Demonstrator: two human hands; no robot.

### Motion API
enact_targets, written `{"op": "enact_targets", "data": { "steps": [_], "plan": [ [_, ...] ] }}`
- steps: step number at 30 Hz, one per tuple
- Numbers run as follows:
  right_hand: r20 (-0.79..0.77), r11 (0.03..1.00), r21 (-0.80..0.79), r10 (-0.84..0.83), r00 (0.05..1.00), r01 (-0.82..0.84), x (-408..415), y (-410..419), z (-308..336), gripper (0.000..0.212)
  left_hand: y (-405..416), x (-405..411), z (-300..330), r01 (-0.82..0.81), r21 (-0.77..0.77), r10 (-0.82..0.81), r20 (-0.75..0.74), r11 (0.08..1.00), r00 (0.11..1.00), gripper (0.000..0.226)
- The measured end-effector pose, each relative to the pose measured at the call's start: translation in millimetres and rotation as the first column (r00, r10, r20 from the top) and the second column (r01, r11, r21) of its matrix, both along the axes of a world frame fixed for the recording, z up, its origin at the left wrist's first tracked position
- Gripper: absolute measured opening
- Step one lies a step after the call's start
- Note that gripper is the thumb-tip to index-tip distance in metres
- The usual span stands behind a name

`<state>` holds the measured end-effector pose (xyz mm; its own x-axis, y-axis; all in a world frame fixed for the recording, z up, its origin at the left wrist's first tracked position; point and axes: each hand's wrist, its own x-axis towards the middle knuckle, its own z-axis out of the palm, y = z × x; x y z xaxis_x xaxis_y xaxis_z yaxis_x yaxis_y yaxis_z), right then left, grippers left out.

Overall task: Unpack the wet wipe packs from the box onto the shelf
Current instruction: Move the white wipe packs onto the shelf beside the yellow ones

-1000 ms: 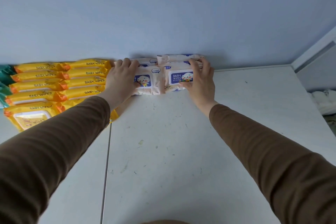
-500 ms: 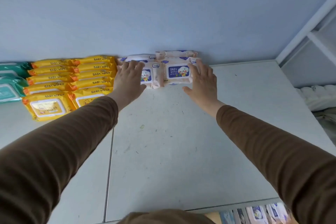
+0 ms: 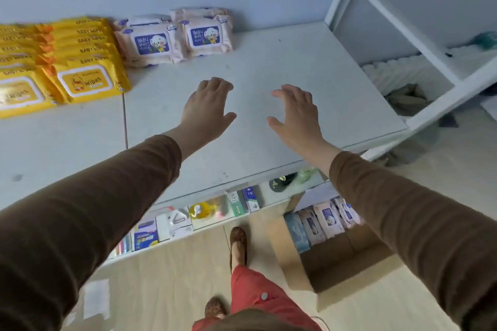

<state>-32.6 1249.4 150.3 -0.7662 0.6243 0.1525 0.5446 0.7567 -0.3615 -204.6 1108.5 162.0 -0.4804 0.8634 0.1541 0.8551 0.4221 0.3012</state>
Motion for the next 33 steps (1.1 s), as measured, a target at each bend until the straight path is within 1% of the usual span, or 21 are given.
{"op": "enact_targets", "data": {
  "steps": [3, 6, 8, 10, 13, 16, 19, 22, 24, 27, 29, 33],
  "plan": [
    [-0.057, 1.0, -0.001, -0.005, 0.998, 0.005, 67, -15, -4, 0.045, -4, 66, -10, 0.091, 0.023, -0.092, 0.026, 0.996, 0.995, 0.057],
    [-0.128, 0.999, 0.033, -0.024, 0.991, 0.029, 128, -16, -10, 0.033, 3, 124, -21, 0.183, 0.058, -0.184, 0.009, 0.981, 0.983, 0.056],
    [-0.141, 0.998, 0.047, -0.042, 0.989, 0.05, 168, -10, -18, 0.026, 11, 160, -33, 0.247, 0.069, -0.248, 0.004, 0.966, 0.969, 0.055],
    [-0.141, 0.997, 0.041, -0.063, 0.988, 0.069, 206, 0, -30, 0.022, 22, 196, -48, 0.306, 0.083, -0.31, 0.028, 0.948, 0.95, 0.052],
    [-0.112, 0.992, -0.04, -0.124, 0.986, 0.12, 261, 22, -57, 0.021, 44, 249, -78, 0.349, 0.042, -0.352, 0.088, 0.936, 0.932, 0.051],
    [-0.054, 0.973, -0.151, -0.186, 0.981, 0.176, 314, 48, -100, 0.021, 69, 299, -119, 0.344, -0.047, -0.334, 0.155, 0.938, 0.93, 0.052],
    [0.079, 0.931, -0.267, -0.237, 0.968, 0.25, 361, 77, -154, 0.024, 96, 344, -171, 0.337, -0.16, -0.297, 0.228, 0.928, 0.927, 0.051],
    [0.206, 0.847, -0.414, -0.269, 0.941, 0.333, 392, 108, -211, 0.031, 121, 380, -228, 0.293, -0.276, -0.203, 0.312, 0.915, 0.928, 0.051],
    [0.271, 0.775, -0.514, -0.26, 0.927, 0.368, 403, 126, -250, 0.036, 134, 395, -268, 0.26, -0.353, -0.138, 0.335, 0.899, 0.932, 0.051],
    [0.346, 0.711, -0.581, -0.226, 0.911, 0.397, 413, 149, -311, 0.04, 152, 405, -331, 0.237, -0.452, -0.077, 0.345, 0.86, 0.936, 0.06],
    [0.373, 0.672, -0.616, -0.21, 0.904, 0.41, 415, 160, -349, 0.042, 162, 407, -370, 0.224, -0.513, -0.054, 0.324, 0.829, 0.944, 0.065],
    [0.427, 0.614, -0.652, -0.189, 0.884, 0.445, 415, 179, -422, 0.045, 185, 400, -439, 0.188, -0.624, -0.029, 0.256, 0.758, 0.966, 0.065]
  ]
}}
